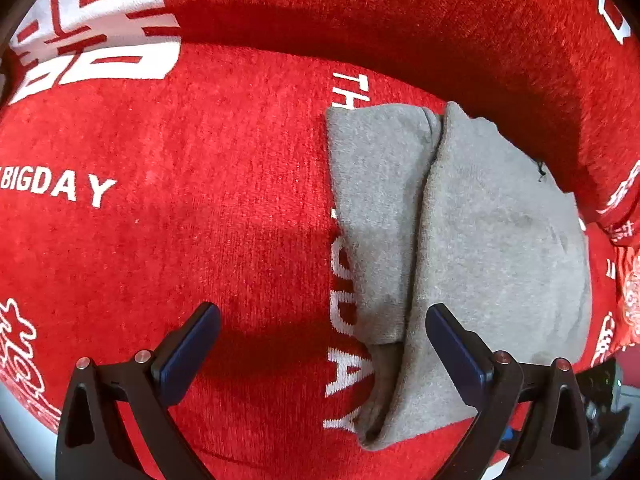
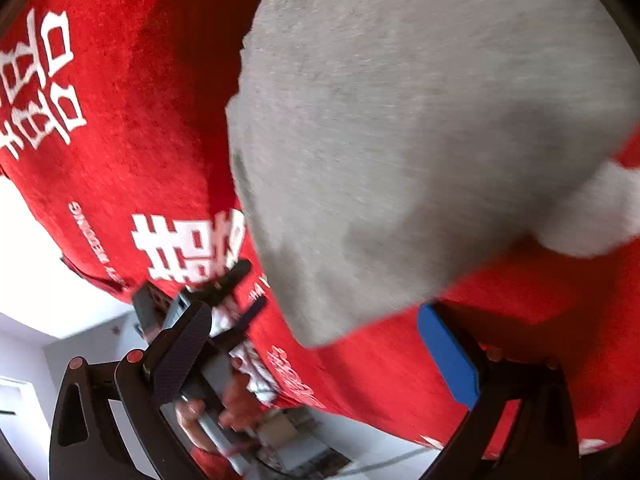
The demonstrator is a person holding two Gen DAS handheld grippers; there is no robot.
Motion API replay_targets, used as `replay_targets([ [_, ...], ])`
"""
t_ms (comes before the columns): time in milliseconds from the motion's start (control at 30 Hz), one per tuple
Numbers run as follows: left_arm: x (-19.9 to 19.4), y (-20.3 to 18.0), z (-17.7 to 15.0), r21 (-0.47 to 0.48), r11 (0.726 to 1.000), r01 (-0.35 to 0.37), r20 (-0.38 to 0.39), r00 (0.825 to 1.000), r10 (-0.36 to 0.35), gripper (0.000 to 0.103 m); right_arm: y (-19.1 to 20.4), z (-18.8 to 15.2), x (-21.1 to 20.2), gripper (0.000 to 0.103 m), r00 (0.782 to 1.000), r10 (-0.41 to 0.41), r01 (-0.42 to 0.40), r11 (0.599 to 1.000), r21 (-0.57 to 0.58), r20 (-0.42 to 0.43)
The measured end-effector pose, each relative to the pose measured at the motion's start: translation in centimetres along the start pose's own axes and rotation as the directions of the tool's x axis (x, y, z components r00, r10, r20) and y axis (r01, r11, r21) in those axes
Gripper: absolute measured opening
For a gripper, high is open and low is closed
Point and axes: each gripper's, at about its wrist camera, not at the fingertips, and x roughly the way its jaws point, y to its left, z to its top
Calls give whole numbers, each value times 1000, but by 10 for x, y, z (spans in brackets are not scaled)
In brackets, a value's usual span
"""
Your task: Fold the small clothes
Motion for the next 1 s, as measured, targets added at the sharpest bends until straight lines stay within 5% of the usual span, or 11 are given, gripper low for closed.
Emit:
replay_targets([
  [233,11,4,5,-39,979,202,-58,977,-204,103,12,11,20,100,997,66,-69,995,77,36],
  [300,13,7,9,-69,961,269,-74,959,-274,103,6,13,21,85,992,125,-129,980,149,34],
  [367,17,11,13,-126,928,352,-86,928,-363,103,2,16,19,40,987,159,-162,970,179,30],
  [467,27,14,20,-184,885,428,-110,885,-451,103,10,21,12,11,987,160,-160,980,121,13],
  [767,43,-30,43,-173,814,555,-138,804,-578,103,59,26,-4,11,983,168,-174,981,-89,-74],
  [833,40,-54,48,-115,834,540,-148,820,-552,103,58,21,-1,11,987,124,-136,984,-113,-102],
  [900,43,-81,51,-38,882,470,-160,868,-470,103,55,16,3,11,990,45,-64,989,-136,-134],
  [933,45,-88,51,-9,900,435,-169,887,-430,97,53,13,3,11,988,-7,-17,988,-156,-152],
  [1000,53,-99,48,44,928,370,-203,913,-354,70,53,8,1,15,967,-155,106,966,-235,-203],
])
